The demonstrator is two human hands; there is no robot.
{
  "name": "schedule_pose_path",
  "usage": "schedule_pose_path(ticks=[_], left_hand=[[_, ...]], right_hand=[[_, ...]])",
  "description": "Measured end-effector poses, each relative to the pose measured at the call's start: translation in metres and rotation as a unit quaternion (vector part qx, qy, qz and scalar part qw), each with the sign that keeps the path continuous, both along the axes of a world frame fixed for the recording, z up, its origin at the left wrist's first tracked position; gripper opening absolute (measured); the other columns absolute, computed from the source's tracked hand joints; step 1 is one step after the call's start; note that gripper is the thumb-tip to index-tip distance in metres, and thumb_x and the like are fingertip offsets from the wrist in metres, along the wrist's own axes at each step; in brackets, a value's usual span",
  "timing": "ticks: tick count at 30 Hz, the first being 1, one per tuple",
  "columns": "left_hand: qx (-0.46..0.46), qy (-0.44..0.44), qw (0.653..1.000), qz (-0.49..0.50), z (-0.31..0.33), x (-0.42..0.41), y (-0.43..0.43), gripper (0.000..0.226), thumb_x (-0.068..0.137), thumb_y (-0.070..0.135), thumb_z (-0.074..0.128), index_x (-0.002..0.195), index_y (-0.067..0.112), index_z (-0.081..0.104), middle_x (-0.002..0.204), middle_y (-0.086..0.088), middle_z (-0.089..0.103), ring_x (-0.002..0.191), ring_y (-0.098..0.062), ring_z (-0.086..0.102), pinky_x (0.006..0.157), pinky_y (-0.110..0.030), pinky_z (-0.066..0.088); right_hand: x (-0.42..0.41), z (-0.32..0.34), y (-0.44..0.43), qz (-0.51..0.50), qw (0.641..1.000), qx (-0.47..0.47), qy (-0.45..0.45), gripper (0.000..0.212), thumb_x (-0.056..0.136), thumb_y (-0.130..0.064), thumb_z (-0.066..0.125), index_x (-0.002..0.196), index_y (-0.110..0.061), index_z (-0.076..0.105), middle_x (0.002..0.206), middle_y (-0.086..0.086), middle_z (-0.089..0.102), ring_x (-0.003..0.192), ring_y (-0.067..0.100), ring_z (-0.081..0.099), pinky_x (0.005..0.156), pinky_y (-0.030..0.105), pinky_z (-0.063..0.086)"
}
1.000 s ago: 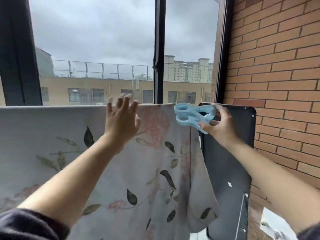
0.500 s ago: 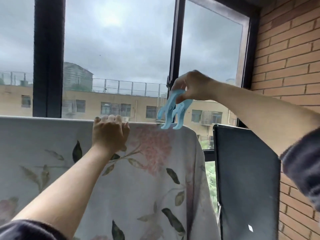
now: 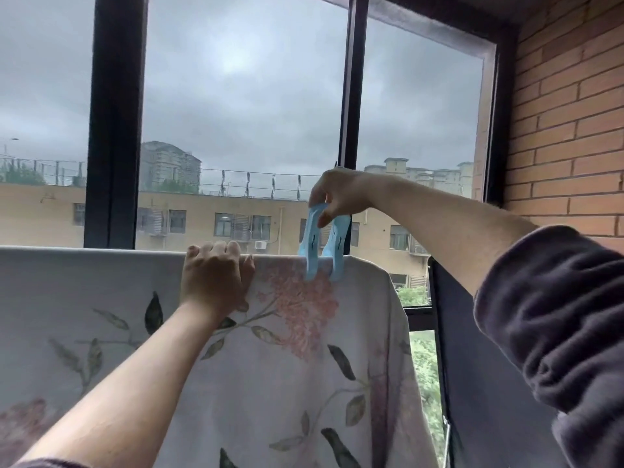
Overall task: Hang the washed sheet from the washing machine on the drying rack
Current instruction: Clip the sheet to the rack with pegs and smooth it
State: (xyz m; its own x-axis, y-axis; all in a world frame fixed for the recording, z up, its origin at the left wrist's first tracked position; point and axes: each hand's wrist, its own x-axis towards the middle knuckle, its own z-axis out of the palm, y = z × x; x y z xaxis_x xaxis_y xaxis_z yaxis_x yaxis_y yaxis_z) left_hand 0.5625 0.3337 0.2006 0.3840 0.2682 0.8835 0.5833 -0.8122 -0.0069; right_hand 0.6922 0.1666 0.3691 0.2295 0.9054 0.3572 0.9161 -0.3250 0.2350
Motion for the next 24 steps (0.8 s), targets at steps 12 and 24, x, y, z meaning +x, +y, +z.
schedule_pose_path(ticks=[12, 24], left_hand=[[-0.033, 0.03, 0.999, 0.025, 0.003, 0.002, -0.001, 0.051, 0.095, 0.041, 0.021, 0.095, 0.006, 0.058, 0.092, -0.014, 0.064, 0.086, -0.028, 0.057, 0.087, -0.041, 0.039], [-0.11, 0.05, 0.979, -0.164, 0.013, 0.045, -0.056, 0.072, 0.086, 0.056, 0.048, 0.14, 0.015, 0.024, 0.139, -0.009, 0.045, 0.123, -0.025, 0.047, 0.11, -0.047, 0.027]], right_hand=[[0.034, -0.03, -0.019, -0.026, 0.967, 0.032, 0.25, 0.106, 0.067, -0.047, 0.079, 0.149, -0.028, 0.014, 0.148, 0.005, 0.037, 0.133, 0.025, 0.04, 0.112, 0.044, 0.031], [0.106, -0.154, -0.04, -0.025, 0.898, 0.24, 0.369, 0.021, 0.087, -0.03, 0.063, 0.094, -0.01, 0.06, 0.086, 0.003, 0.063, 0.081, 0.016, 0.057, 0.068, 0.03, 0.046]])
